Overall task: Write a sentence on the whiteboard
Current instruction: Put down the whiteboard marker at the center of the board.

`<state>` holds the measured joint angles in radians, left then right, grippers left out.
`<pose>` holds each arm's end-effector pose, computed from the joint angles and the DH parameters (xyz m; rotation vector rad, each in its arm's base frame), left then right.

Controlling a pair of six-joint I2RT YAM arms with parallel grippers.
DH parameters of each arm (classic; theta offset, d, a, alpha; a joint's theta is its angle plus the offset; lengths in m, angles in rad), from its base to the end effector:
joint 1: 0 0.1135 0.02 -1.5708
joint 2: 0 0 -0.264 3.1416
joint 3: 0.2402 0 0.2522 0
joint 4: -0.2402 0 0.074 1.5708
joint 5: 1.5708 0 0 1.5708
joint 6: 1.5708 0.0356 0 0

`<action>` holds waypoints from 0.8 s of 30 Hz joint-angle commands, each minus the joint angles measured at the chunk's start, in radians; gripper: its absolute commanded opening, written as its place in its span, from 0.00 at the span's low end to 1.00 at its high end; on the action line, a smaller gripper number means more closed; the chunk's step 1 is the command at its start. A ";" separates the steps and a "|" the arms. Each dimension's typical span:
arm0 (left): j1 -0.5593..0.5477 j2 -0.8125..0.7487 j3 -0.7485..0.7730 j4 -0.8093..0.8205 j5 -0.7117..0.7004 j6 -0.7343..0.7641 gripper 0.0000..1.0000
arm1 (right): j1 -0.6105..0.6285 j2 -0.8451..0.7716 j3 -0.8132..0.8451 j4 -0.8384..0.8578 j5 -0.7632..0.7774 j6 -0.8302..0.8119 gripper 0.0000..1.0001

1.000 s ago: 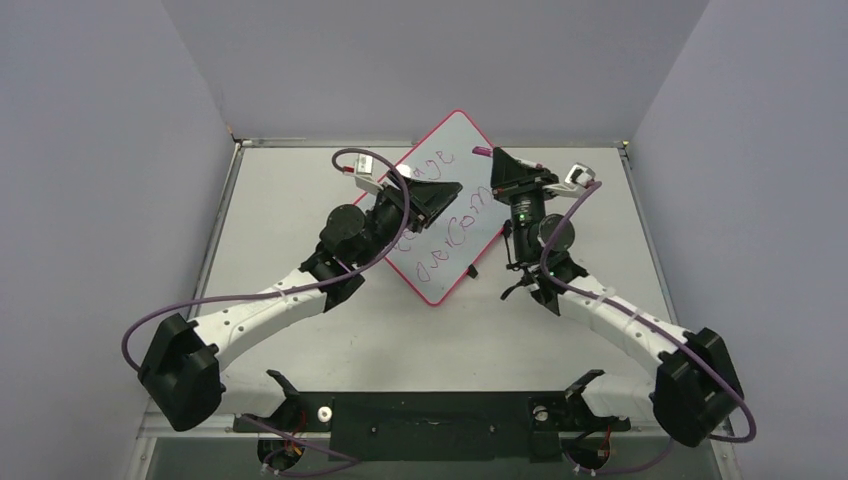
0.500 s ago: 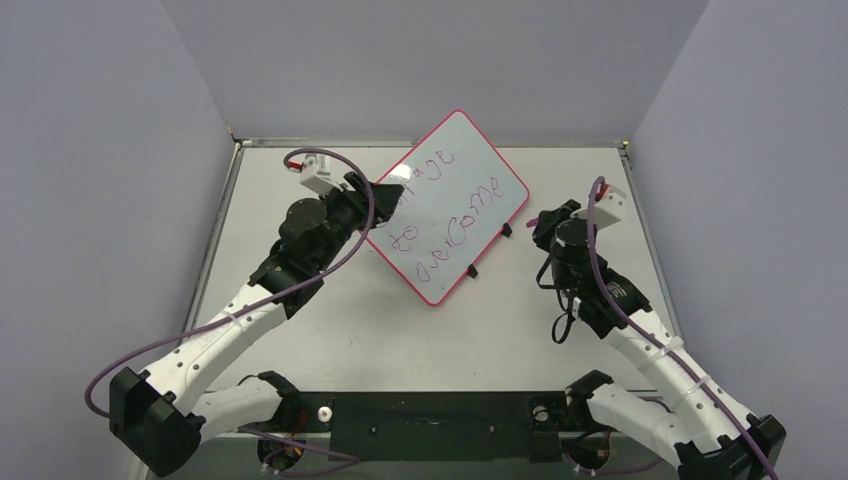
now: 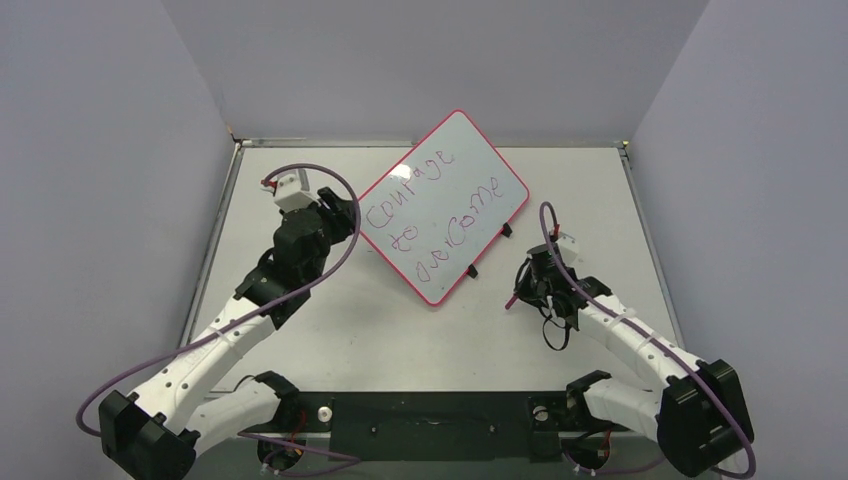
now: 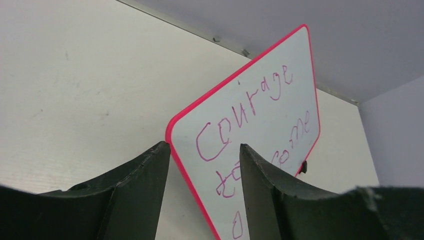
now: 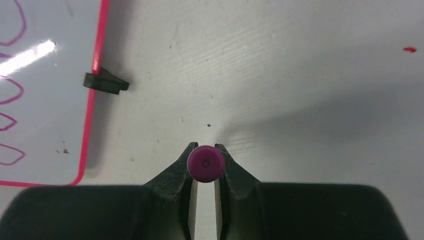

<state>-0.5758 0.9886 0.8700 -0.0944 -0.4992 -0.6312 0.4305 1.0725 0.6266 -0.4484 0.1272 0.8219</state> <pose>0.2006 -0.1099 0.3423 -0.4062 1.7305 -0.4318 0.1919 0.0832 0.2086 0.5399 2.4362 0.3856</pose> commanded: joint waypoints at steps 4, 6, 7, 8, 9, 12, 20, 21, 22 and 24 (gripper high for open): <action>0.036 -0.036 -0.021 -0.034 -0.070 0.038 0.50 | -0.034 0.057 -0.107 0.161 -0.102 0.061 0.00; 0.042 -0.042 -0.026 -0.036 -0.070 0.036 0.50 | -0.049 0.071 -0.124 0.174 -0.099 0.071 0.07; 0.045 -0.046 -0.028 -0.035 -0.071 0.036 0.50 | -0.052 0.076 -0.128 0.175 -0.096 0.074 0.15; 0.047 -0.049 -0.032 -0.035 -0.073 0.036 0.50 | -0.059 0.082 -0.128 0.171 -0.094 0.075 0.19; 0.049 -0.051 -0.034 -0.034 -0.073 0.038 0.50 | -0.064 0.083 -0.129 0.168 -0.086 0.076 0.26; 0.053 -0.056 -0.040 -0.036 -0.076 0.046 0.50 | -0.070 0.077 -0.125 0.142 -0.052 0.076 0.39; 0.070 -0.062 -0.031 -0.053 -0.107 0.094 0.50 | -0.070 -0.016 -0.073 0.079 0.079 0.026 0.57; 0.076 -0.063 -0.028 -0.056 -0.111 0.112 0.50 | -0.069 -0.033 -0.061 0.082 0.087 0.001 0.57; 0.085 -0.064 -0.021 -0.057 -0.120 0.134 0.50 | -0.068 -0.073 -0.053 0.082 0.099 -0.033 0.57; 0.100 -0.064 -0.007 -0.064 -0.138 0.163 0.50 | -0.065 -0.136 -0.022 0.083 0.115 -0.087 0.57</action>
<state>-0.5056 0.9466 0.8265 -0.1513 -0.5873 -0.5514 0.3660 1.0599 0.5140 -0.3790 0.1532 0.8429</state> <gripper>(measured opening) 0.501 0.571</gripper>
